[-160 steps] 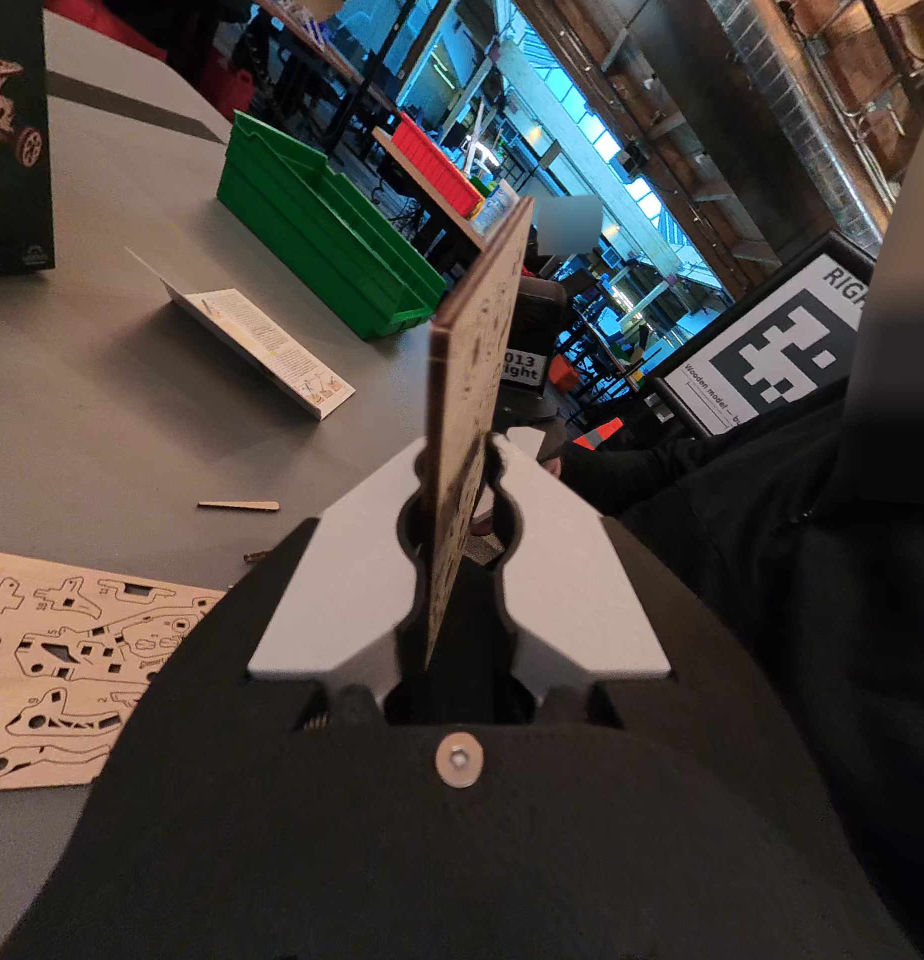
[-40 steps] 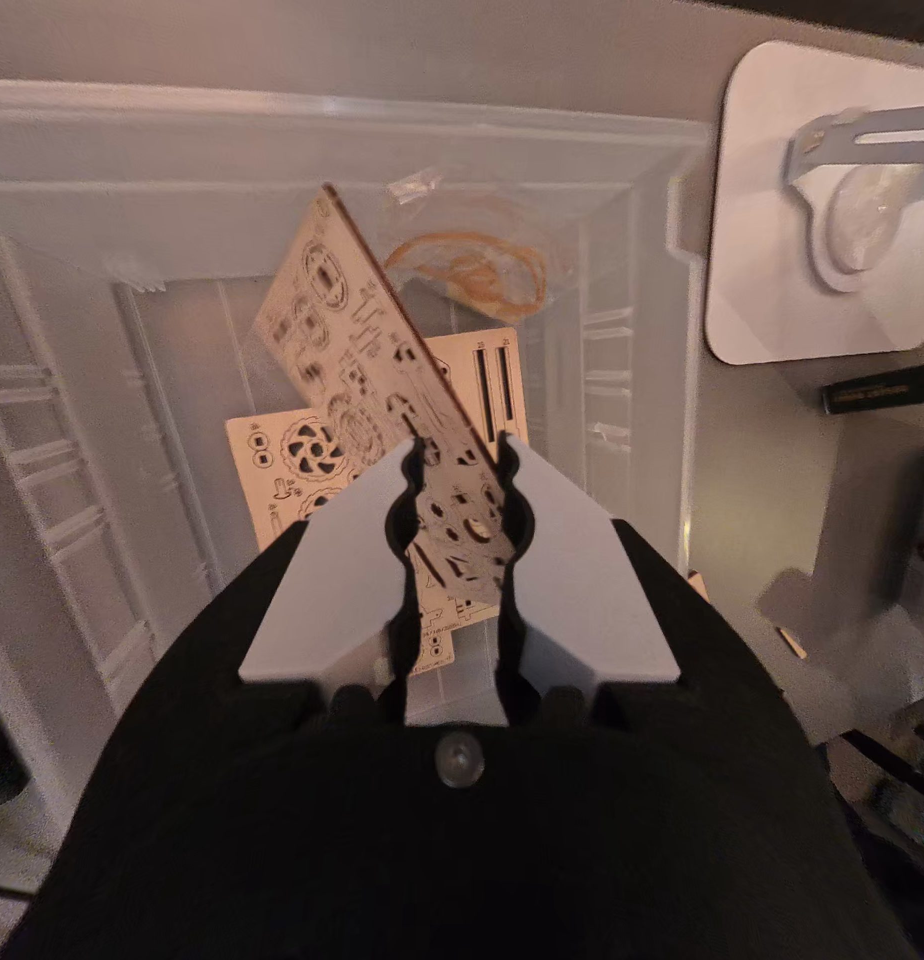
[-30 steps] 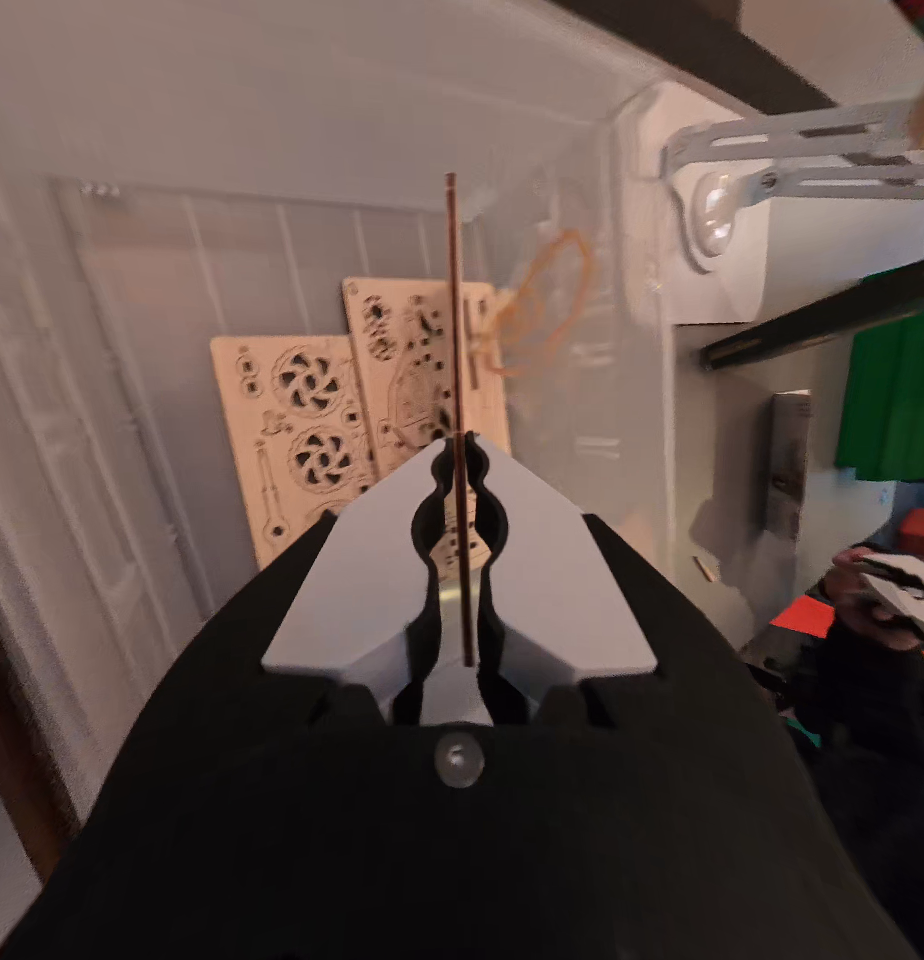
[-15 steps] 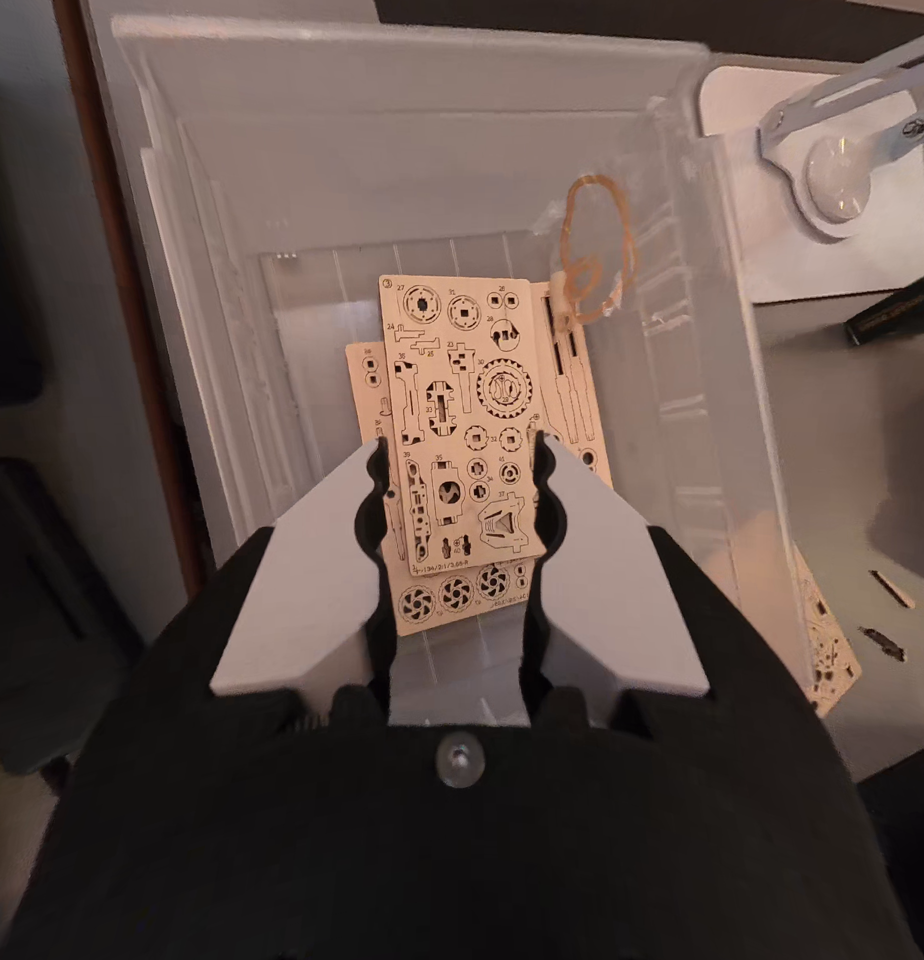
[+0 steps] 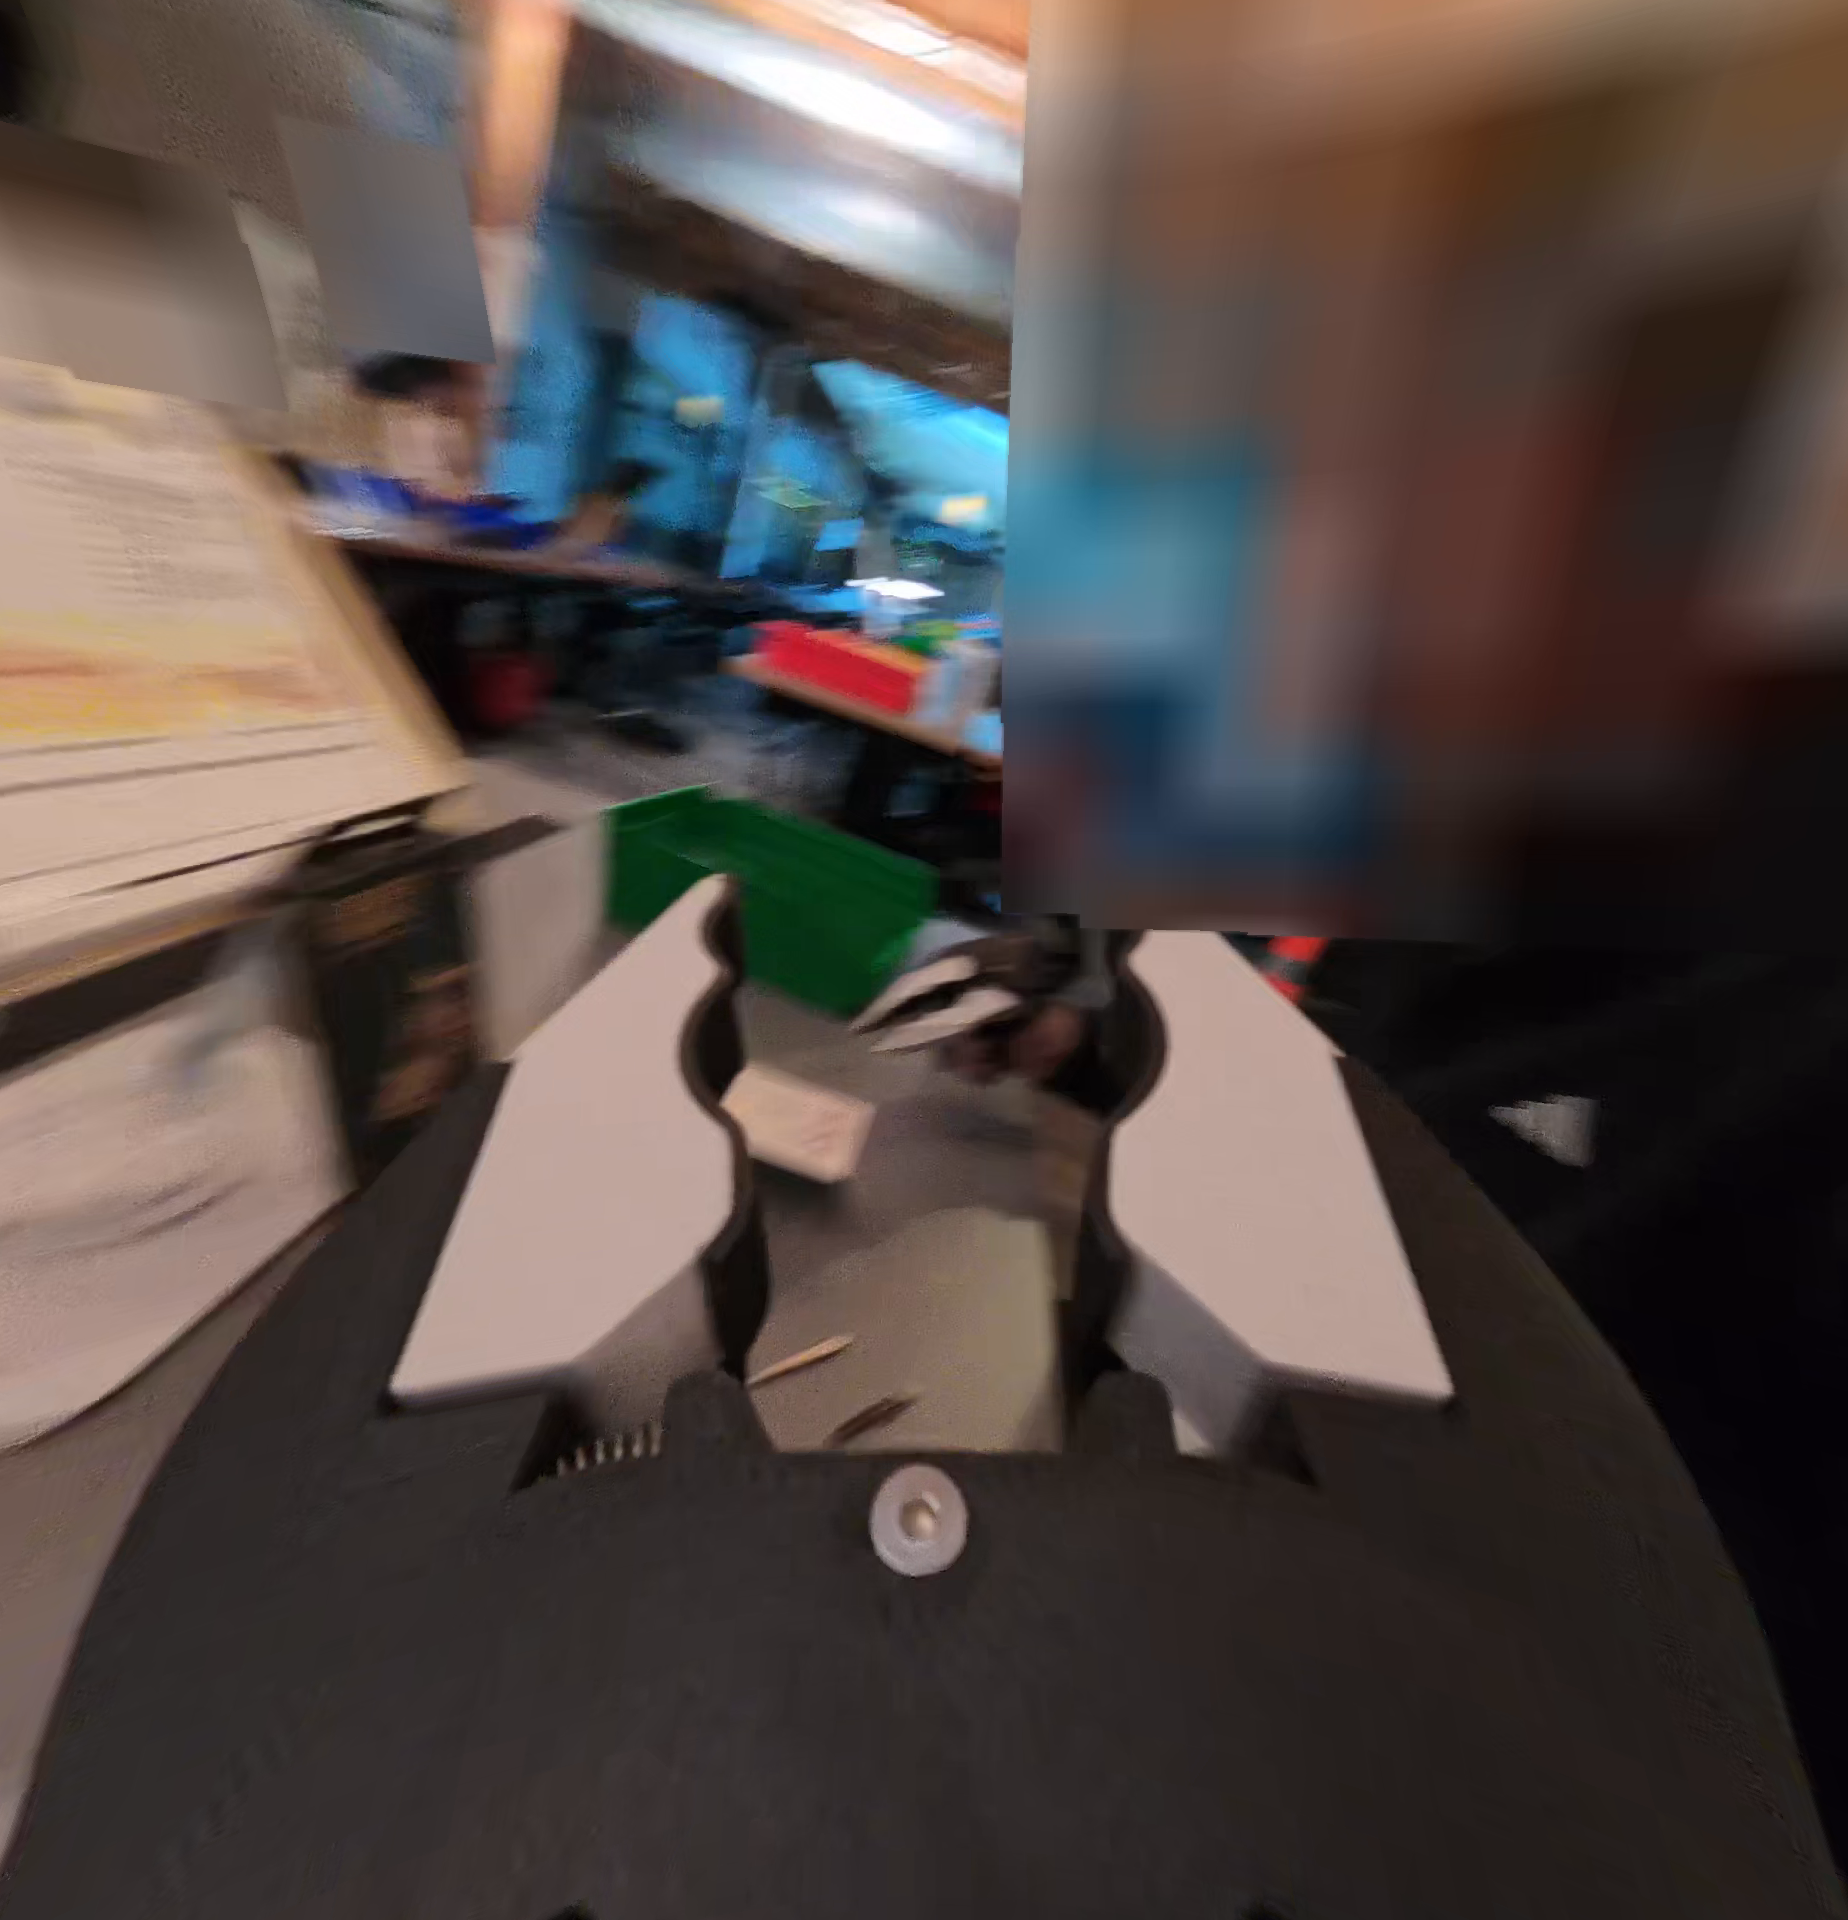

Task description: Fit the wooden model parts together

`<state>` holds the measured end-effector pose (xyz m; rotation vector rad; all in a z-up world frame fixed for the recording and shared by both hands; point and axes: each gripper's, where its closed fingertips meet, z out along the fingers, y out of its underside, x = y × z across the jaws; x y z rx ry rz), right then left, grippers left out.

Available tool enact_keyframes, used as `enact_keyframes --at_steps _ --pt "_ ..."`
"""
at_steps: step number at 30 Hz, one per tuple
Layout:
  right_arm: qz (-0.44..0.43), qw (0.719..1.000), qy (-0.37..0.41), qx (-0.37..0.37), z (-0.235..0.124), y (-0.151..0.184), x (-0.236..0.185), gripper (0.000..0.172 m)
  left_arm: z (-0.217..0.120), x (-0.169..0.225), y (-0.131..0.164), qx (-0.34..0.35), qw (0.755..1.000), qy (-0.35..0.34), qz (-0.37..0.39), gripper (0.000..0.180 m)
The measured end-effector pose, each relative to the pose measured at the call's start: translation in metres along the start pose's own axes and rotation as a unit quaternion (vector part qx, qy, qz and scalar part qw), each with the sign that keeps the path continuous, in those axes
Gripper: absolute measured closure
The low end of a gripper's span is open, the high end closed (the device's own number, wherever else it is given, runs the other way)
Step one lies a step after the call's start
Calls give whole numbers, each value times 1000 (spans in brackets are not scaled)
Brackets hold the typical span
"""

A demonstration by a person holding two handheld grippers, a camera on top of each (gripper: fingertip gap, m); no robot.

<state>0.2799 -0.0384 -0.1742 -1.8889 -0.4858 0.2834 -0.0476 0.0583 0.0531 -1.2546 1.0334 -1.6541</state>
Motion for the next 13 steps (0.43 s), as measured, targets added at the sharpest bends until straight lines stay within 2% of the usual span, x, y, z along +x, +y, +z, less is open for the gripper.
enact_keyframes --at_steps 1,3,5,10,12,13 --pt "-1 1000 3 -4 1 1 3 155 21 19 8 -7 999 47 -6 106" --pt "-9 1000 7 -19 3 7 8 154 67 41 34 -43 995 89 -16 80" --pt "-27 998 13 -48 8 17 11 153 110 51 65 -97 991 91 -1 70" --pt "-88 987 15 -135 22 46 8 160 201 38 154 -241 969 40 32 95" --pt "-113 976 29 -181 25 60 11 167 227 28 197 -306 952 19 24 99" --pt "-118 973 25 -196 27 66 8 169 238 18 214 -328 944 -6 27 107"
